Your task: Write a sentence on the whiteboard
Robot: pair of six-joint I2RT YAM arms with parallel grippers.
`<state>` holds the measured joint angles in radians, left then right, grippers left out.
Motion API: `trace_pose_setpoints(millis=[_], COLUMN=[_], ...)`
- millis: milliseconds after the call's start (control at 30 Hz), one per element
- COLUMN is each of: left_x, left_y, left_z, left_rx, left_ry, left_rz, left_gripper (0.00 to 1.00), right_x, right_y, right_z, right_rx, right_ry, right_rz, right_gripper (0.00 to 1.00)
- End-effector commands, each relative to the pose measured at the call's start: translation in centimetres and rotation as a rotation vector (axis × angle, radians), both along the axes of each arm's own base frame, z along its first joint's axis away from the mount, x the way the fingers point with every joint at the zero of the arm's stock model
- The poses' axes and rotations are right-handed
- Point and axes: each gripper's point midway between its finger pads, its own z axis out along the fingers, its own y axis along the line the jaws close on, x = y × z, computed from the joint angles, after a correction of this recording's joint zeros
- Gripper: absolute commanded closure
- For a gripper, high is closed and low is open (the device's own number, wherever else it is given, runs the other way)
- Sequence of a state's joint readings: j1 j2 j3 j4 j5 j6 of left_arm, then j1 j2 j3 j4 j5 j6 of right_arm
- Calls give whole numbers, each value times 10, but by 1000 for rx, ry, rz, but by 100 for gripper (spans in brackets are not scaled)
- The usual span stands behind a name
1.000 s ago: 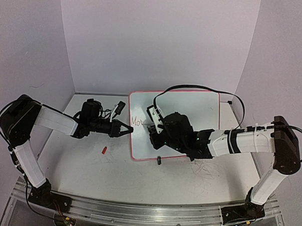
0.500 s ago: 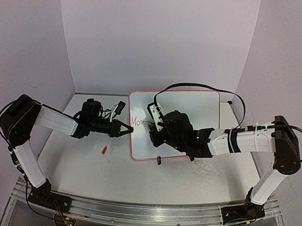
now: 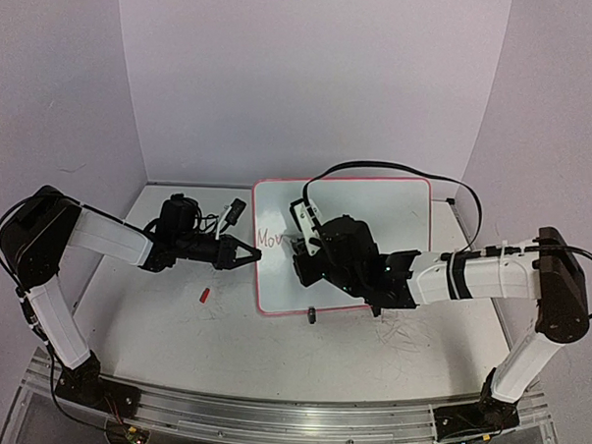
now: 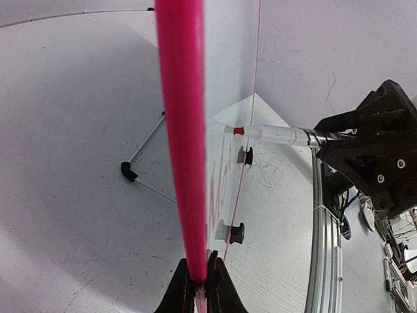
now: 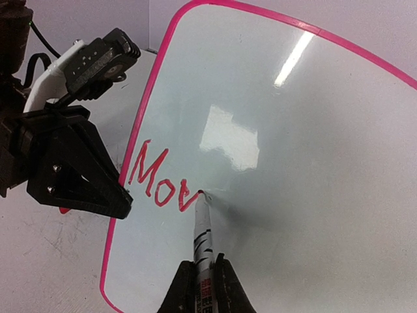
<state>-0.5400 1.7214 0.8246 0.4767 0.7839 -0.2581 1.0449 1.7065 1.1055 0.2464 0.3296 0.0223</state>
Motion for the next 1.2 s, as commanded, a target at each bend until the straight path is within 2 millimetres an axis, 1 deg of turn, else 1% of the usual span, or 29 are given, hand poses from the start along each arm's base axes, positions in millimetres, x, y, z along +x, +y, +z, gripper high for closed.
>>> trace_pose_setpoints(millis=[0,33,67,100,200,233,333,500,667,900,1167], left_x=[3,3,3,3,4,4,4,3,2,2,2], left_y=[-3,-3,-3,-3,-4,-4,-4,-3,-3,-3,-3], left_z=[17,17,17,18,19,19,19,22,21,21,20], left_rx=[-6,-6,-6,-6,-8,-8,-7,-9,-7,-8,-7], left_ry=[-78,-79,-79,-80,-83,-83,-82,-86,-87,-87,-84], left_rz=[-4,-3,-3,-3,-4,-4,-4,-3,-4,-5,-7], left_gripper=[100,100,100,100,100,100,100,100,100,100,100], right_x=[-3,-8,-13,-15,-13,-13,-11,-6,-2,-1,0], right_y=[-14,-14,-14,-14,-8,-5,0,3,0,1,1], right_z=[41,46,46,41,19,16,24,17,17,17,13], right_rx=[78,85,88,80,37,38,67,54,53,53,48], right_ry=[-60,-74,-73,-66,-40,-34,-47,-45,-48,-49,-39], right_rz=[9,44,65,78,100,102,106,90,58,54,52], right_gripper=[100,100,100,100,100,100,100,100,100,100,100])
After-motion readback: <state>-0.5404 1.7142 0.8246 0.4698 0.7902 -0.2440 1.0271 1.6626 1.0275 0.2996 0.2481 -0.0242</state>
